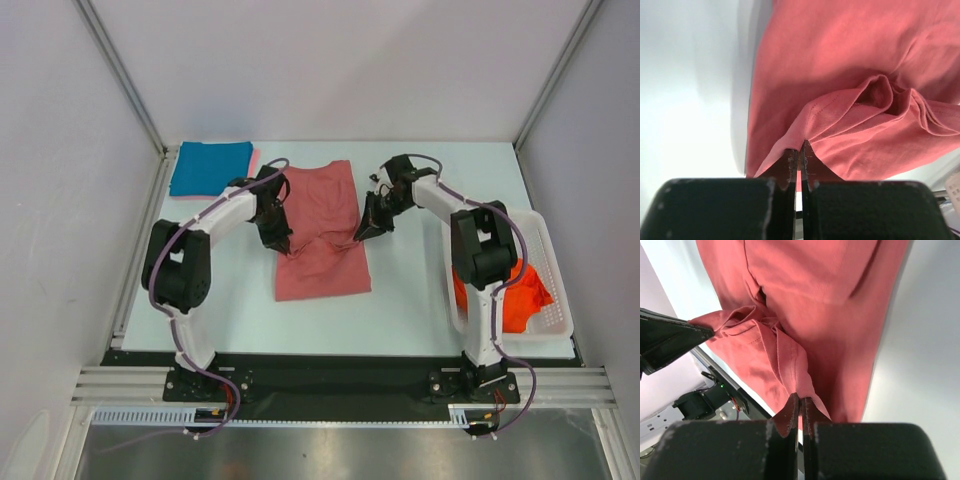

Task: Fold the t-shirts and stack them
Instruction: Fold the tshirt

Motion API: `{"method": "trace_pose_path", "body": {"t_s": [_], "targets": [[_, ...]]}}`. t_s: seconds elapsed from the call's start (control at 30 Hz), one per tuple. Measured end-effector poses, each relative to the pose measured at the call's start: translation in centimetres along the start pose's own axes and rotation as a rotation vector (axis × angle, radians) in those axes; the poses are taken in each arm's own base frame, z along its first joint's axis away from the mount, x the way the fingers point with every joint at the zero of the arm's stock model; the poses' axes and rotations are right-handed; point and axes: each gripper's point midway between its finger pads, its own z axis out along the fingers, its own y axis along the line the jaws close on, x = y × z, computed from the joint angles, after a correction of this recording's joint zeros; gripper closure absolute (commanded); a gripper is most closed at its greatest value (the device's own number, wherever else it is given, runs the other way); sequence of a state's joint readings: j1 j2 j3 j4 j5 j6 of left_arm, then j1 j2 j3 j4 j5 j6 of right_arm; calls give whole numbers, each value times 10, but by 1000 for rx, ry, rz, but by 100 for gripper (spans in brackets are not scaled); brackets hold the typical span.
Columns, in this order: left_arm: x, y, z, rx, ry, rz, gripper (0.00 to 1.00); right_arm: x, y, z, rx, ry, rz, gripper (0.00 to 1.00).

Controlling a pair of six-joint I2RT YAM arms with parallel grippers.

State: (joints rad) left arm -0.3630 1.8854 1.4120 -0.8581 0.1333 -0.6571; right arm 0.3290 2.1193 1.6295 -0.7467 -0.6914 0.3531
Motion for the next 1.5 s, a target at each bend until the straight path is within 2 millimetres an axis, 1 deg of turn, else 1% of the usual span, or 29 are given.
{"method": "trace_pose_path", "body": {"t_s": [0.1, 0.23, 0.33, 0.37, 0.4, 0.43, 0.47, 0.53, 0.57, 0.6, 0.63, 0.7, 0.77, 0.83, 0.87, 0.9, 0.93, 0.97, 1.0, 1.03, 1.07, 1.1, 1.13, 1.17, 1.23, 1.27, 1.33, 1.4, 1.5], "targets": [[-12, -1, 0, 3, -10, -10, 100, -8, 0, 4, -9, -2, -2, 100], [-23, -4, 6, 1, -8, -9, 100, -12, -6, 9, -11, 7, 5, 98], [-27, -5, 13, -7, 1, -2, 93, -15, -10, 11, -11, 12, 15, 97], [-27, -5, 15, -10, 5, -2, 86, -17, -10, 12, -10, 13, 19, 94], [-27, -4, 17, -13, 7, 1, 84, -19, -11, 12, -10, 12, 21, 93], [-27, -3, 18, -18, 8, 2, 82, -21, -12, 11, -9, 10, 22, 88], [-28, -2, 18, -22, 7, 0, 77, -23, -12, 10, -6, 7, 22, 84], [-32, 1, 16, -35, -4, -3, 70, -28, -12, 6, -5, -3, 23, 71], [-35, 2, 14, -39, -13, -6, 63, -32, -13, 3, -2, -13, 24, 68], [-39, 3, 11, -43, -24, -6, 60, -35, -13, 1, -1, -21, 24, 62], [-46, 3, 6, -46, -42, -8, 56, -43, -12, -3, -3, -35, 22, 46], [-61, -1, -7, -42, -81, -13, 53, -61, -12, -10, -2, -68, 13, 46], [-82, -4, -26, -42, -149, -10, 53, -75, -10, -18, 13, -102, -8, 48], [-97, -10, -43, -24, -213, 4, 54, -79, -12, -28, 39, -123, -20, 51], [-98, -11, -51, -16, -230, 14, 60, -78, -12, -30, 53, -125, -23, 52], [-95, -12, -59, 0, -243, 24, 63, -74, -12, -32, 69, -124, -30, 54], [-89, -15, -66, 28, -248, 35, 65, -66, -10, -32, 80, -118, -38, 60], [-80, -19, -72, 65, -250, 51, 69, -55, -8, -31, 93, -102, -43, 62], [-70, -22, -75, 93, -245, 64, 73, -42, -5, -29, 101, -83, -48, 67], [-55, -25, -78, 125, -232, 78, 75, -29, -1, -24, 104, -64, -60, 74], [-40, -29, -77, 158, -216, 97, 78, -15, 4, -19, 106, -43, -69, 76], [-24, -34, -74, 193, -199, 117, 79, 0, 10, -12, 105, -16, -82, 78], [-8, -38, -68, 218, -169, 134, 81, 13, 15, -4, 99, 5, -95, 83], [5, -42, -59, 240, -139, 145, 82, 24, 21, 4, 91, 25, -106, 85], [27, -46, -40, 265, -81, 160, 84, 41, 30, 22, 70, 56, -121, 92], [37, -46, -29, 268, -48, 161, 85, 46, 32, 30, 55, 61, -122, 94], [47, -43, -11, 267, -5, 149, 84, 51, 33, 41, 25, 60, -108, 97], [45, -43, 3, 263, 6, 140, 84, 47, 30, 48, 2, 41, -81, 100], [38, -43, 21, 256, 8, 132, 84, 30, 29, 55, -40, -7, -66, 100]]}}
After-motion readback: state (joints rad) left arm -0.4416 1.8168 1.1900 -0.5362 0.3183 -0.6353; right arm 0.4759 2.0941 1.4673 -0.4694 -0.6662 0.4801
